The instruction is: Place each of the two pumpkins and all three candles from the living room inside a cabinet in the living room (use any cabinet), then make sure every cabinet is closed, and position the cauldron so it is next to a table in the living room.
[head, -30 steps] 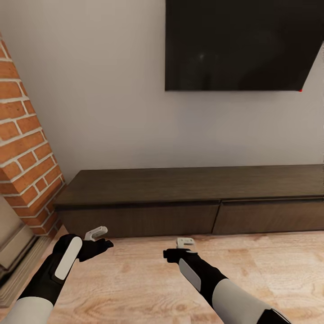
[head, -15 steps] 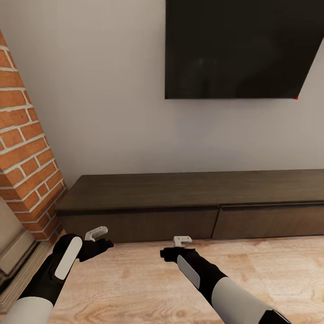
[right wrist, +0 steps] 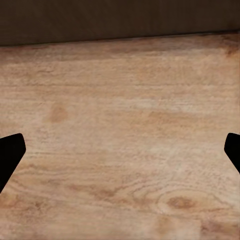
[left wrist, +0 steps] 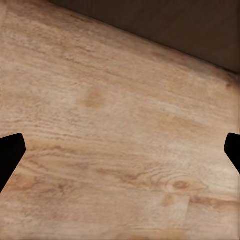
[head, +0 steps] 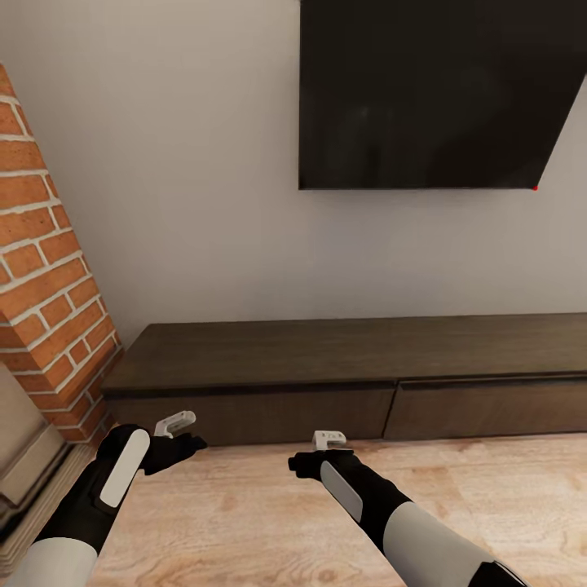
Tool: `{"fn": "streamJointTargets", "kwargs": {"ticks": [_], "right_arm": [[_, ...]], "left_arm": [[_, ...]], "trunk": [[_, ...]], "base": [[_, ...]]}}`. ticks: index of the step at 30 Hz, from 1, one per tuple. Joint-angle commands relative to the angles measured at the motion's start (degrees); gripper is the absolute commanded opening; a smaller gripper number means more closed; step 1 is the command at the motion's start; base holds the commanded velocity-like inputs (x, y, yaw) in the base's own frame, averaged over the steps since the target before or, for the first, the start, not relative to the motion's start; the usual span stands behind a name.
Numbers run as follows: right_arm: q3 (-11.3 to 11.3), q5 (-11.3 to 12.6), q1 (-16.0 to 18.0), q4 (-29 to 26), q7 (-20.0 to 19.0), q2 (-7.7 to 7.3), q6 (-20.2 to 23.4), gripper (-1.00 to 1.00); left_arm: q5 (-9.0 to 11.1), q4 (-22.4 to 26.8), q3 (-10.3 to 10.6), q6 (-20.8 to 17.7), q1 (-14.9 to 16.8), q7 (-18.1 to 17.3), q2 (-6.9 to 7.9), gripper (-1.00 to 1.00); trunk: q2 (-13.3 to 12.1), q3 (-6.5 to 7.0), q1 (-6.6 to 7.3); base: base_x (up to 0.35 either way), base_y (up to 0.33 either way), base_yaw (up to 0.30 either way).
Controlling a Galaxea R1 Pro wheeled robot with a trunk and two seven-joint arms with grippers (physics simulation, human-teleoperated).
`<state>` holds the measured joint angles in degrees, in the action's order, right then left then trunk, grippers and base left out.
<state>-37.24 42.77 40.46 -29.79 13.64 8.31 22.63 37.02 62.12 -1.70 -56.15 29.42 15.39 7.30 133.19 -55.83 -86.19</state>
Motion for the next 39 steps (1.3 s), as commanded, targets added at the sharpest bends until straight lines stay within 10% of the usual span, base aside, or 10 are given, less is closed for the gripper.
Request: {"fn": "streamJointTargets", "kwargs": {"ticks": [1, 39], "right_arm": [[-0.38, 0.61, 0.06, -0.10, 0.53, -0.05, 0.10, 1.00], [-0.29, 0.74, 0.06, -0.10, 0.48, -0.12, 0.04, 1.00]], "left_arm": [[0.59, 0.05, -0.03, -0.19, 0.02, 0.52, 0.00, 1.00], [0.68, 0.02, -0.08, -0.19, 0.02, 0.61, 0.09, 1.00]], "trunk": [[-0.39, 0.13, 0.24], [-15.63, 6.95, 8.58]], "base": [[0.000, 0.000, 0.000], [-0.048, 0.022, 0.000]]}}
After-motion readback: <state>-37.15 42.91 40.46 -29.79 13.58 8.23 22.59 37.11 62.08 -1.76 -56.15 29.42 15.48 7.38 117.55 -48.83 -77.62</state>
